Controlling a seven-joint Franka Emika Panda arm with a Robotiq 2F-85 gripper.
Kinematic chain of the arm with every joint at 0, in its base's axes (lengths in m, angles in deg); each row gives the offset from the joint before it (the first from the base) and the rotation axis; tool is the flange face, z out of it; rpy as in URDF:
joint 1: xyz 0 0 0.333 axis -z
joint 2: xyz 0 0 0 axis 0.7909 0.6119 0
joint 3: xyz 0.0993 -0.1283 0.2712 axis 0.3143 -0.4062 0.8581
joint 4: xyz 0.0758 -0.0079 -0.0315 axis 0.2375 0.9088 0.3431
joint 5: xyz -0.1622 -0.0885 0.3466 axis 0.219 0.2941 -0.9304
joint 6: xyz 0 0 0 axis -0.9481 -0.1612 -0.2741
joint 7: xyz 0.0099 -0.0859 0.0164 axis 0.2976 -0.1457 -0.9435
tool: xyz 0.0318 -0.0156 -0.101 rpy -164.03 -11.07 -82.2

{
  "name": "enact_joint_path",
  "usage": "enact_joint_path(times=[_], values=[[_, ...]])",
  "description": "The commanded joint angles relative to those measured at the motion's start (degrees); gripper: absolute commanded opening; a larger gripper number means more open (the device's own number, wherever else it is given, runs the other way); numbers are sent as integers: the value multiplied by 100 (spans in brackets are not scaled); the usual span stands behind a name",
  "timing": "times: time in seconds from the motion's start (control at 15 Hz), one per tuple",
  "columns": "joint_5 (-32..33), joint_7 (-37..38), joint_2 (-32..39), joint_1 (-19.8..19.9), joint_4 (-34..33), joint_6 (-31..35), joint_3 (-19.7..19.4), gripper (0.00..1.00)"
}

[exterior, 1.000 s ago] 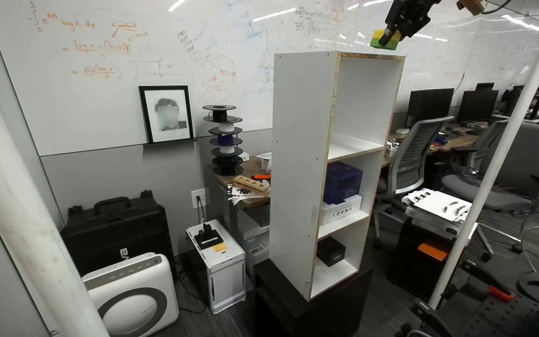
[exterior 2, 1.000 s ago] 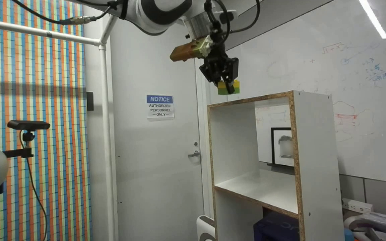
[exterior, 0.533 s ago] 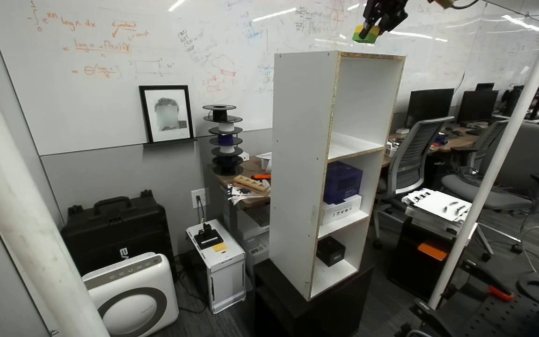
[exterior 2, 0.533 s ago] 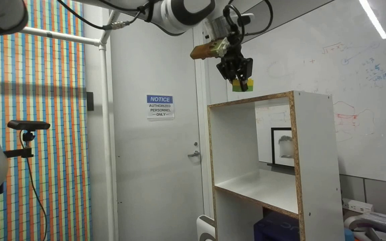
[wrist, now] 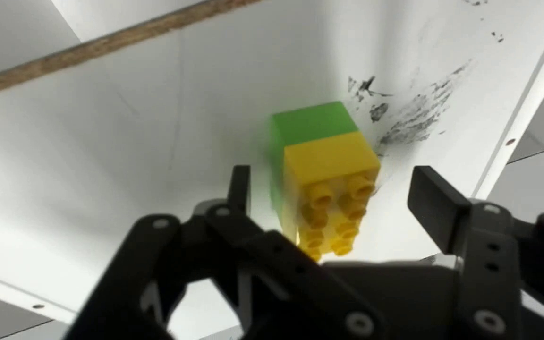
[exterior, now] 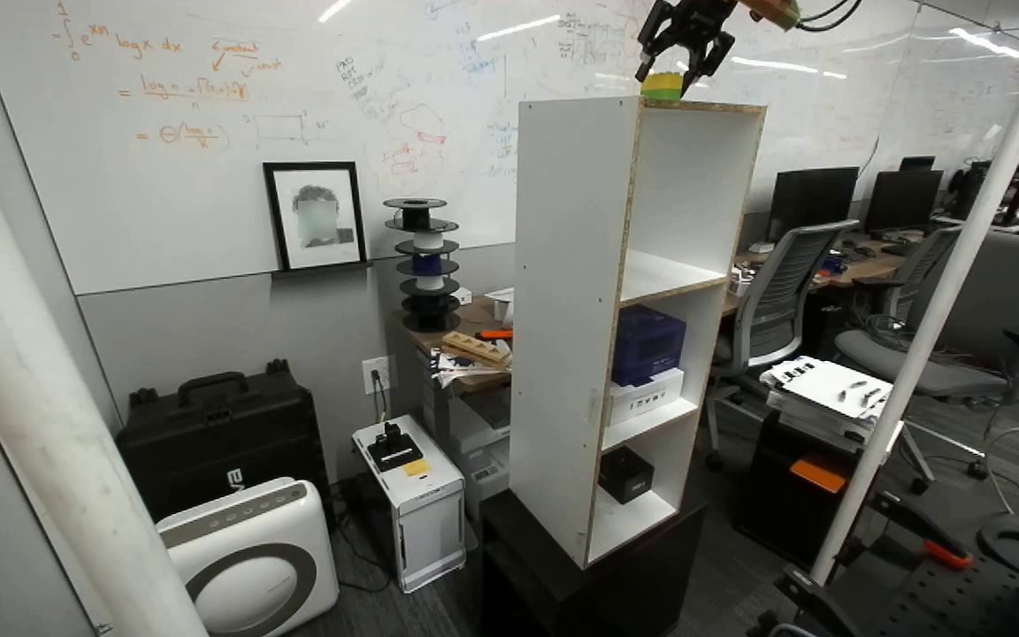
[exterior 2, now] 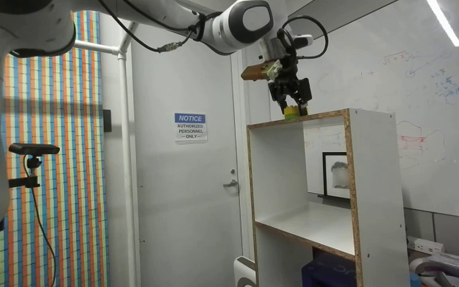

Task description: Put the yellow and green object on top of the shelf

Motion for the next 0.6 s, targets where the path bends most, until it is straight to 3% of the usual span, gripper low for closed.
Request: enact_joint_path(times=[0.0, 0.27, 0.53], values=[[76, -113, -556, 124, 143, -677, 77, 100], [24, -646, -1207, 196, 598, -2028, -8, 100], [869, -685, -1868, 346, 1364, -3038, -31, 100]])
